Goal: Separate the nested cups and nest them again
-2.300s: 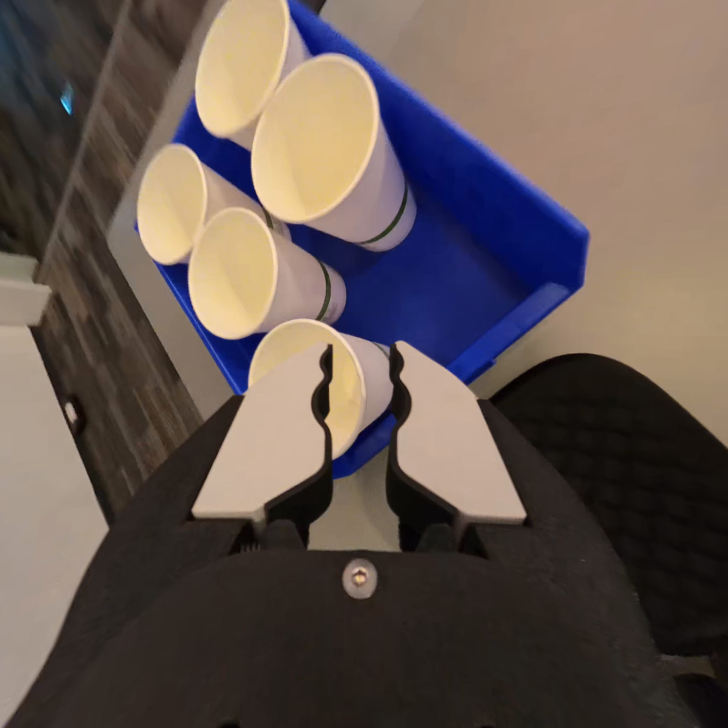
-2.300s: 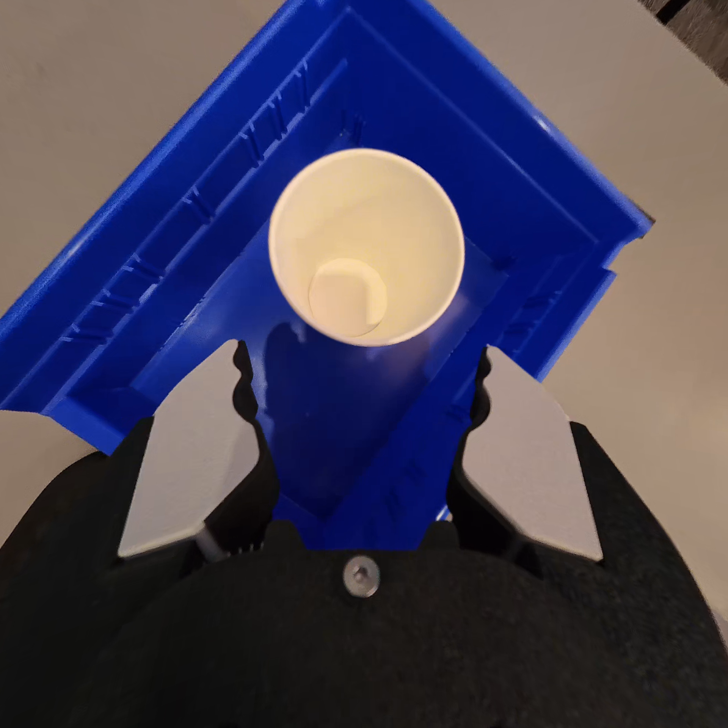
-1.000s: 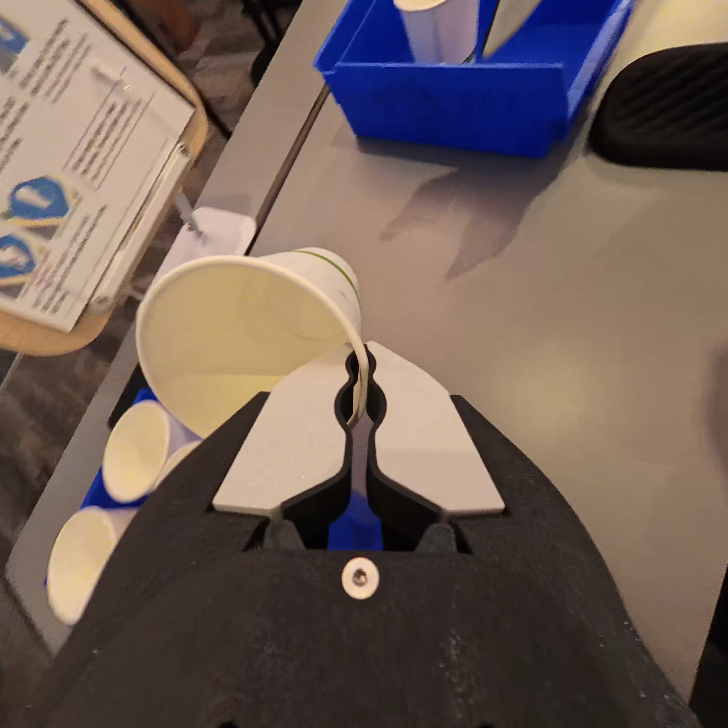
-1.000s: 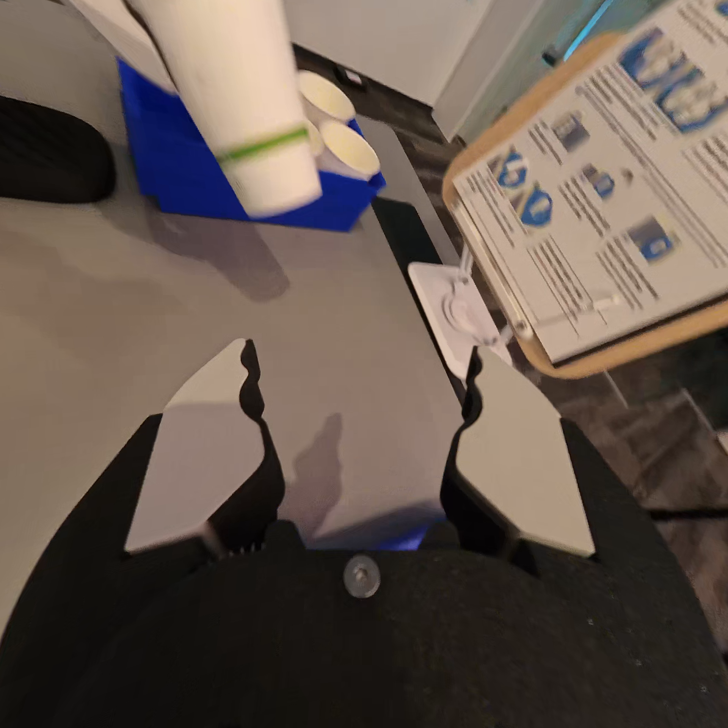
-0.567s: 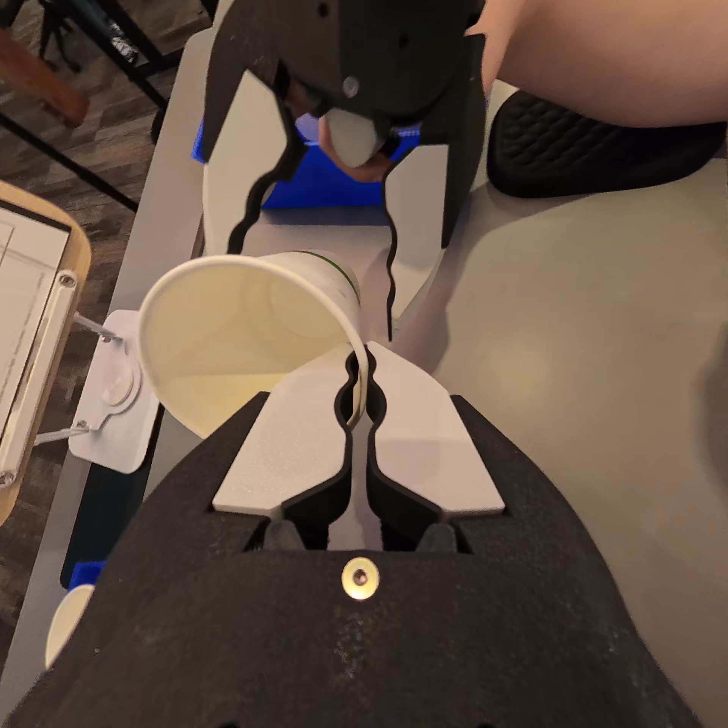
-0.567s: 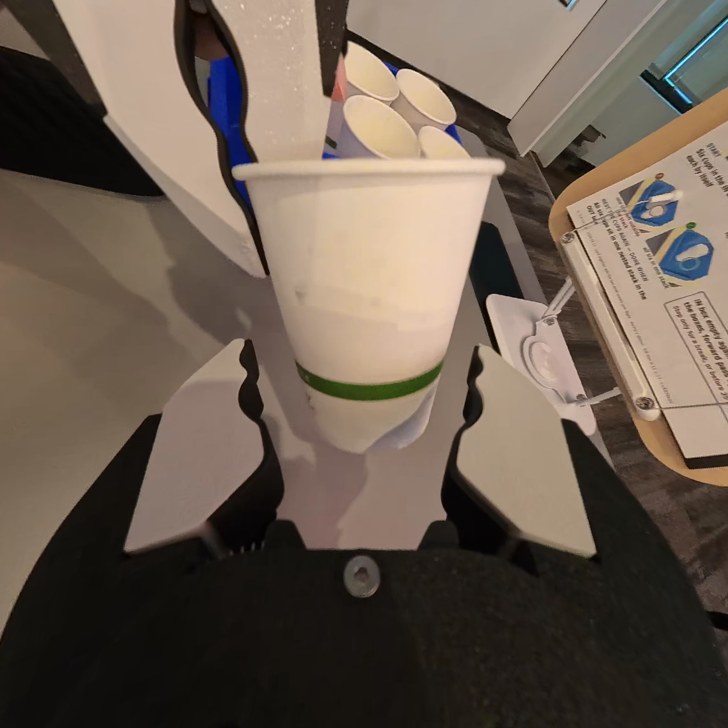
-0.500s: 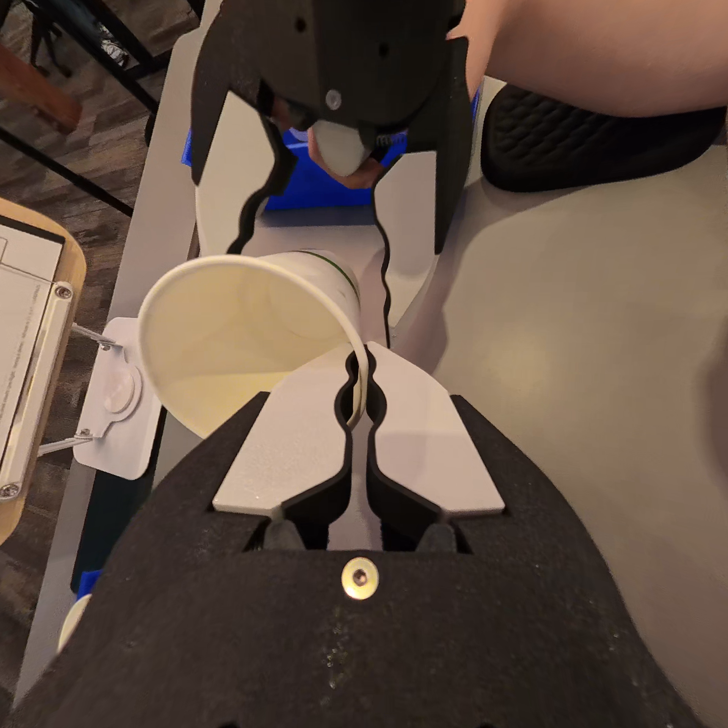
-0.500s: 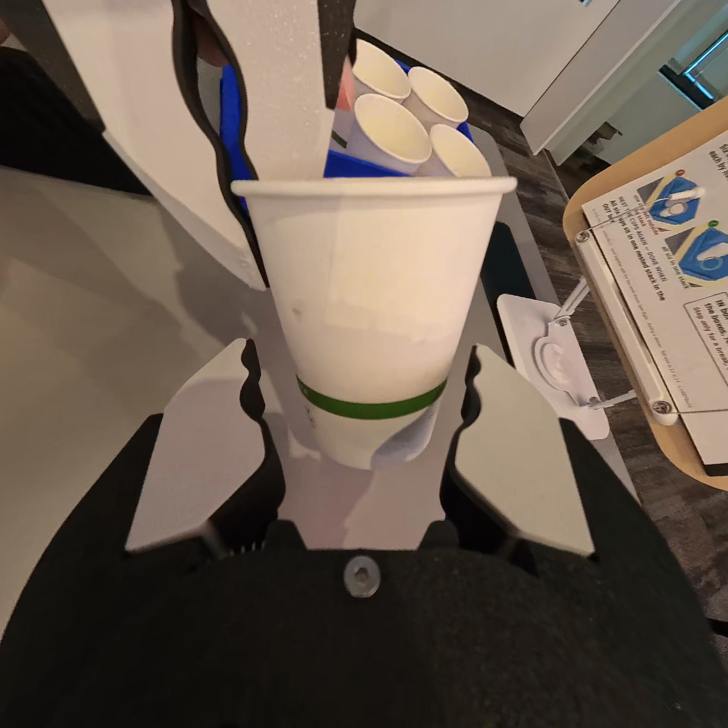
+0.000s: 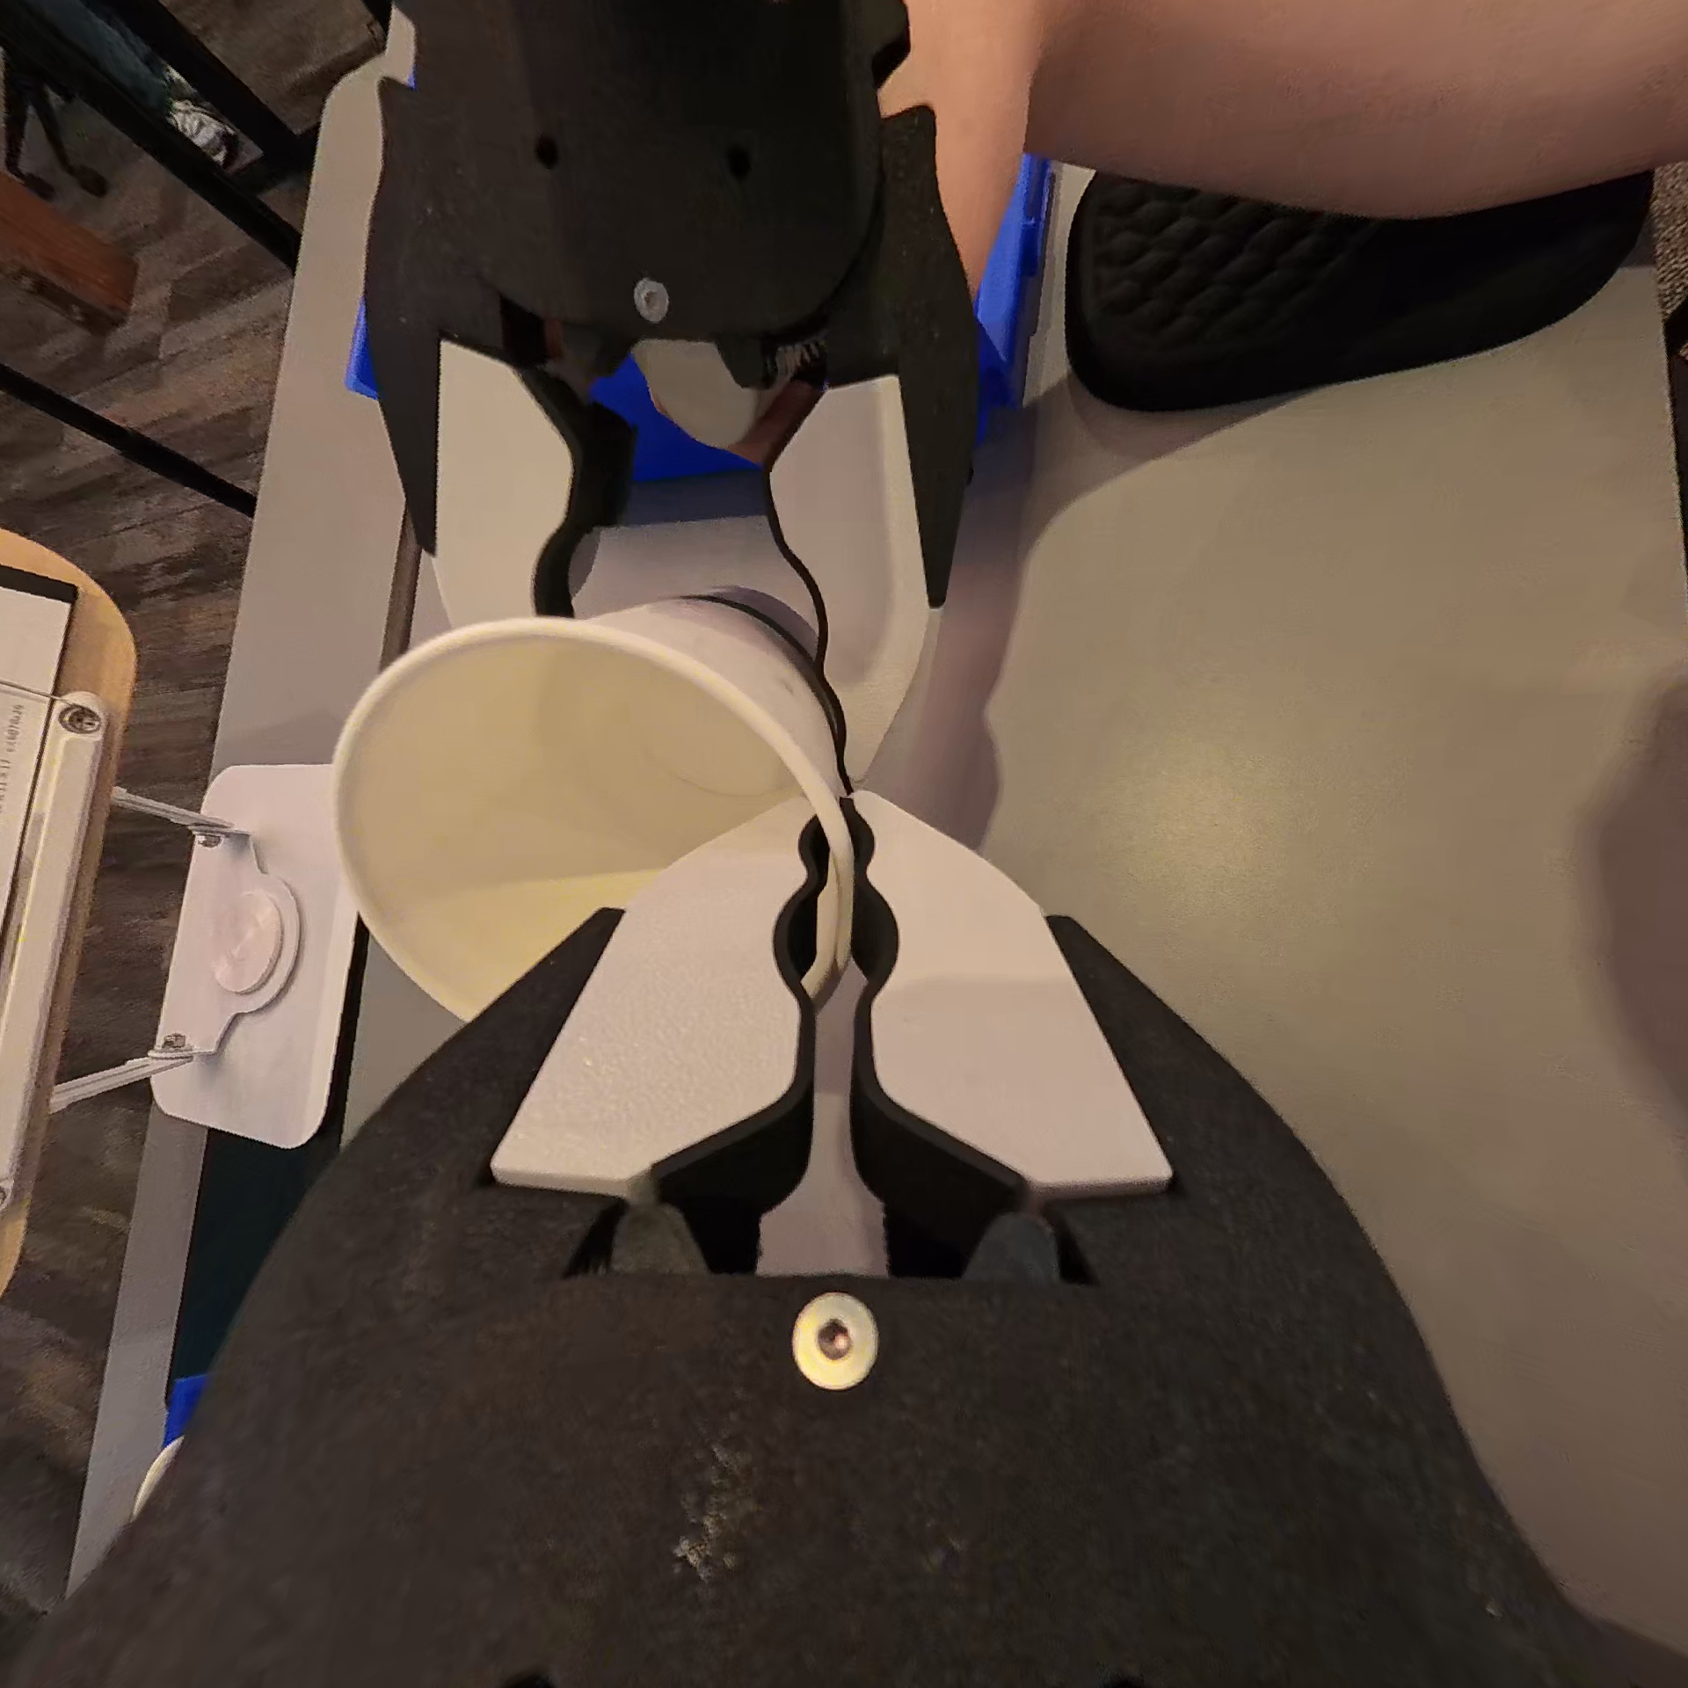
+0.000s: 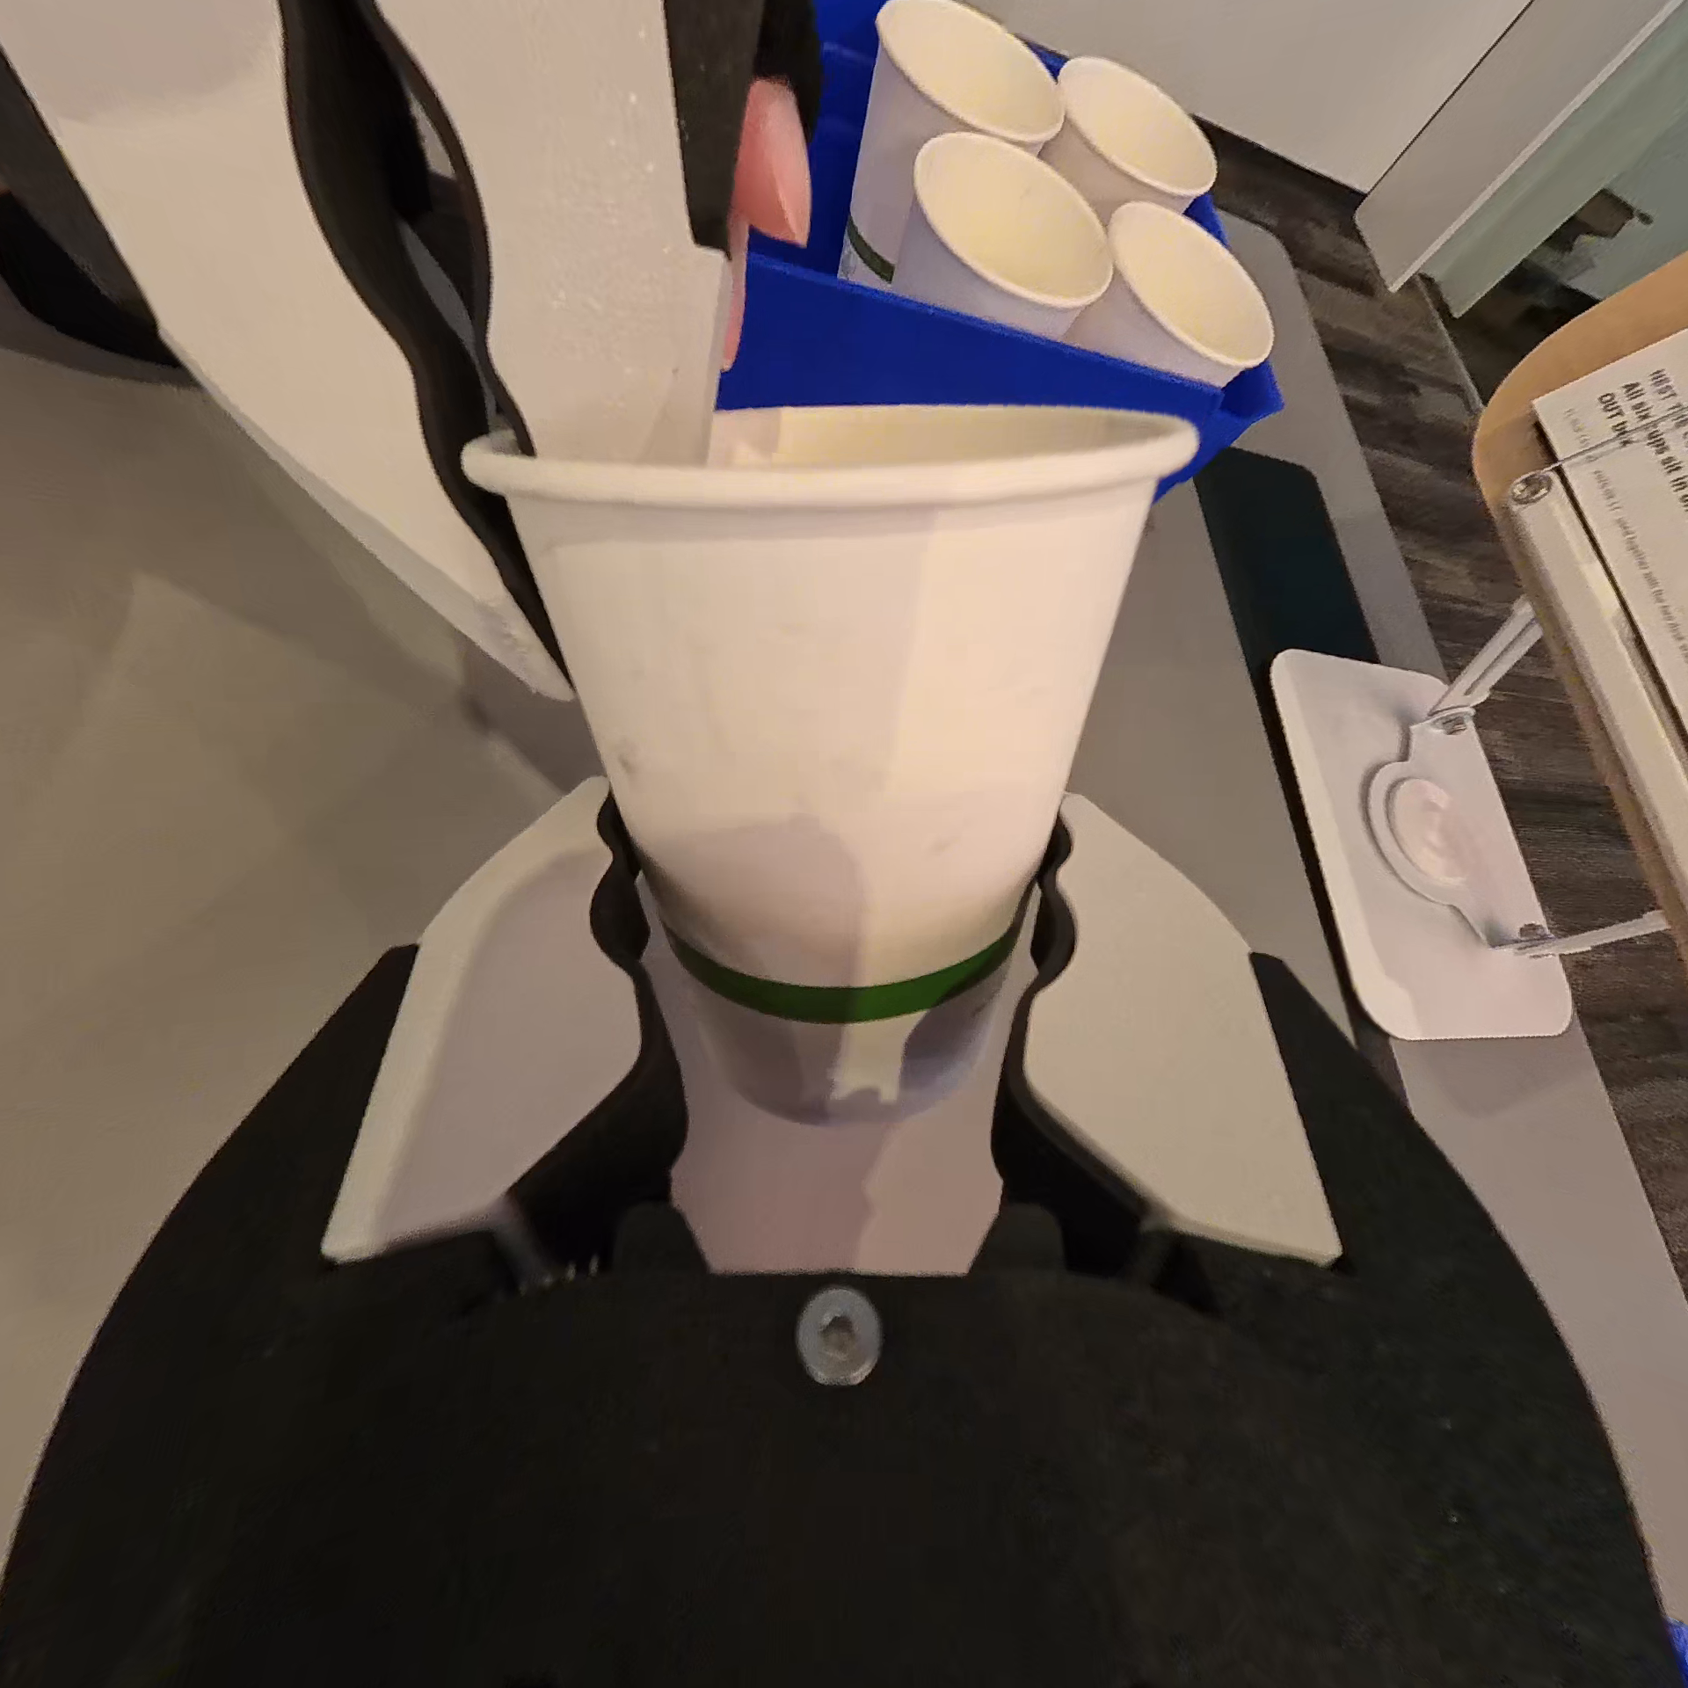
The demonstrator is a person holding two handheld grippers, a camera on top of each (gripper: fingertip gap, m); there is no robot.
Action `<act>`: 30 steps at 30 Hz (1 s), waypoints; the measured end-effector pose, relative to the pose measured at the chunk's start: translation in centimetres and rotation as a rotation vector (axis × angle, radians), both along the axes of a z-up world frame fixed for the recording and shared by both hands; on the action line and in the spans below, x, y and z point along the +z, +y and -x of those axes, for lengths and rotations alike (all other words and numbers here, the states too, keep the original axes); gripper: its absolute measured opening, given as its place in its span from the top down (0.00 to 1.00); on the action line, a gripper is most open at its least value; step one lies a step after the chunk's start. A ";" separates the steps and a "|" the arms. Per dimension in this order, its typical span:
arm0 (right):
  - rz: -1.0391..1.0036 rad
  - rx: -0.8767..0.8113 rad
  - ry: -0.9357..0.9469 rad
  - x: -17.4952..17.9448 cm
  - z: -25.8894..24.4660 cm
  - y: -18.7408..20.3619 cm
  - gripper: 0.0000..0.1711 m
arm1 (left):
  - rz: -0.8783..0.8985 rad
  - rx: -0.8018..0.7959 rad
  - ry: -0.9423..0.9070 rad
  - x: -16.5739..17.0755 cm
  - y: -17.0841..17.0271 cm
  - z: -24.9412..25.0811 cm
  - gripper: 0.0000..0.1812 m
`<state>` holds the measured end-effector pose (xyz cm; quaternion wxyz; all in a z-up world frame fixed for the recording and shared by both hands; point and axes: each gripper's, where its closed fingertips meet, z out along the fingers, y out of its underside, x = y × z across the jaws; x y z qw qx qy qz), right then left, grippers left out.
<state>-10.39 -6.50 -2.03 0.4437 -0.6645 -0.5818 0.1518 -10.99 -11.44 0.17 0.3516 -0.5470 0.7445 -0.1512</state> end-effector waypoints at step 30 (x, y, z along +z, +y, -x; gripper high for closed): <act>0.166 -0.752 0.563 1.6 -29.4 6.4 0.51 | 0.027 0.365 -0.406 4.5 3.3 7.7 0.56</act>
